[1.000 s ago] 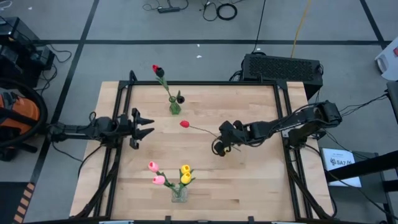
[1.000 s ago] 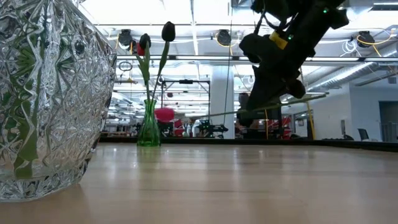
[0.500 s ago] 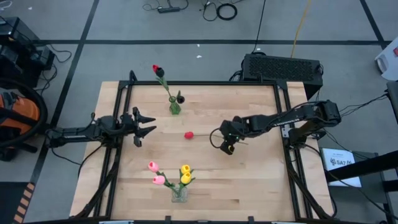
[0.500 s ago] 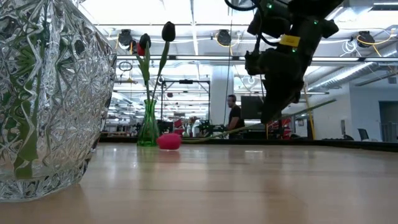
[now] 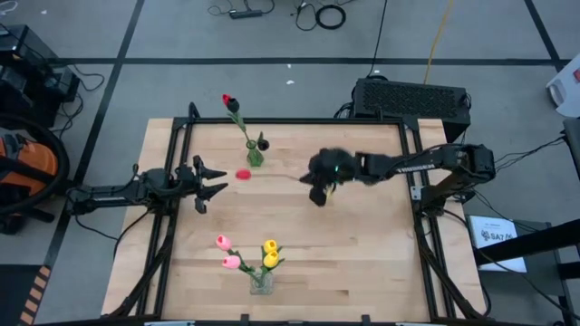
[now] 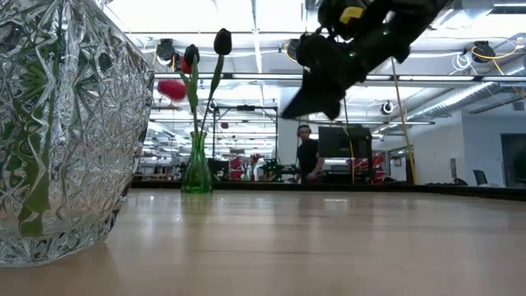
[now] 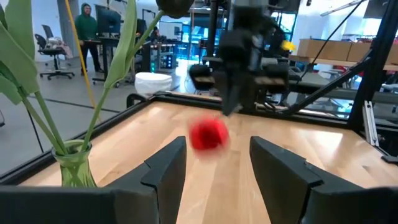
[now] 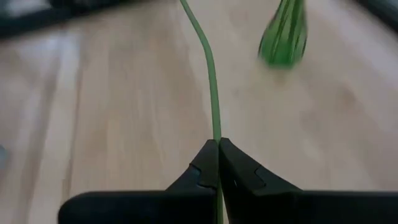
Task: Sort flowers into vase by color
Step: Put the red flower into the green vase
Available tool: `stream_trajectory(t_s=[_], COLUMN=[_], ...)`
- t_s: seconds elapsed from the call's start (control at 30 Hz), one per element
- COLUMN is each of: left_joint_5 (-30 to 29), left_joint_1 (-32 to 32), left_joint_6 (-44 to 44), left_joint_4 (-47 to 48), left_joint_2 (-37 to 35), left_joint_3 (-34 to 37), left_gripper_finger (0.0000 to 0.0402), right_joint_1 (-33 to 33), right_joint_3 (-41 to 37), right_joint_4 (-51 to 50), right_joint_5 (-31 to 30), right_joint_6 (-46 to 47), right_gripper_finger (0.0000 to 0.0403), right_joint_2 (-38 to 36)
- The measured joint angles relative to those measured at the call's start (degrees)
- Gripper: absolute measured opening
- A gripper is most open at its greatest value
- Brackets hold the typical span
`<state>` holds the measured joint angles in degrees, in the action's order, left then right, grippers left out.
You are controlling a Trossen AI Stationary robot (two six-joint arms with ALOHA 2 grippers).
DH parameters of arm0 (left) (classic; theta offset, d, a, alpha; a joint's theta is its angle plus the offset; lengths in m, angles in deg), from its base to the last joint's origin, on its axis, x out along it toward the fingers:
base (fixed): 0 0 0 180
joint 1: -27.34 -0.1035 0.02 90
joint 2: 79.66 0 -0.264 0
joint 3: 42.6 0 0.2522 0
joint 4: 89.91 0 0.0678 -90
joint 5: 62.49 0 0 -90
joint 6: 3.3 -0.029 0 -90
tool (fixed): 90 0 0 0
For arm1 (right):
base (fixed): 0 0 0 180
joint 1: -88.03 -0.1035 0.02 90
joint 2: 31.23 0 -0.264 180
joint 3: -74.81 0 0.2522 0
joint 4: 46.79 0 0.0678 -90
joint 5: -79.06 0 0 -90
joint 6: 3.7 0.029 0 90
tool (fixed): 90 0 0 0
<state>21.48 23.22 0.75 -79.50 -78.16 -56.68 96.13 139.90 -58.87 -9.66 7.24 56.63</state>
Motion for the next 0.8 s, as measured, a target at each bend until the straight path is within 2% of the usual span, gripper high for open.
stream_trajectory(t_s=[0.23, 0.37, 0.47, 0.63, 0.73, 0.8], left_joint_5=[-0.02, -0.02, -0.02, -0.02, -0.02, -0.02], left_joint_1=[0.00, 0.00, 0.00, 0.00, 0.00, 0.00], left_joint_6=[-0.02, -0.02, -0.02, -0.02, -0.02, -0.02], left_joint_4=[-0.04, -0.13, -0.17, -0.20, -0.20, -0.20], left_joint_2=[0.00, 0.00, 0.00, -0.02, -0.02, -0.01], left_joint_3=[0.02, 0.02, 0.02, 0.03, 0.06, 0.07], left_gripper_finger=[0.0185, 0.0185, 0.0185, 0.0185, 0.0185, 0.0185], right_joint_1=[10.42, 12.77, 13.74, 16.66, 18.87, 20.04], right_joint_3=[-0.02, -0.02, -0.02, -0.02, 0.15, 1.56], right_joint_4=[6.88, 10.24, 17.96, 35.54, 45.25, 48.12], right_joint_5=[20.60, 28.84, 32.91, 33.43, 28.03, 25.79], right_joint_6=[-2.69, -5.29, -5.85, -5.89, -5.81, -6.26], right_gripper_finger=[0.0000, 0.0000, 0.0000, 0.0000, 0.0000, 0.0000], right_joint_2=[-1.37, -1.39, -1.41, -1.40, 0.01, 2.55])
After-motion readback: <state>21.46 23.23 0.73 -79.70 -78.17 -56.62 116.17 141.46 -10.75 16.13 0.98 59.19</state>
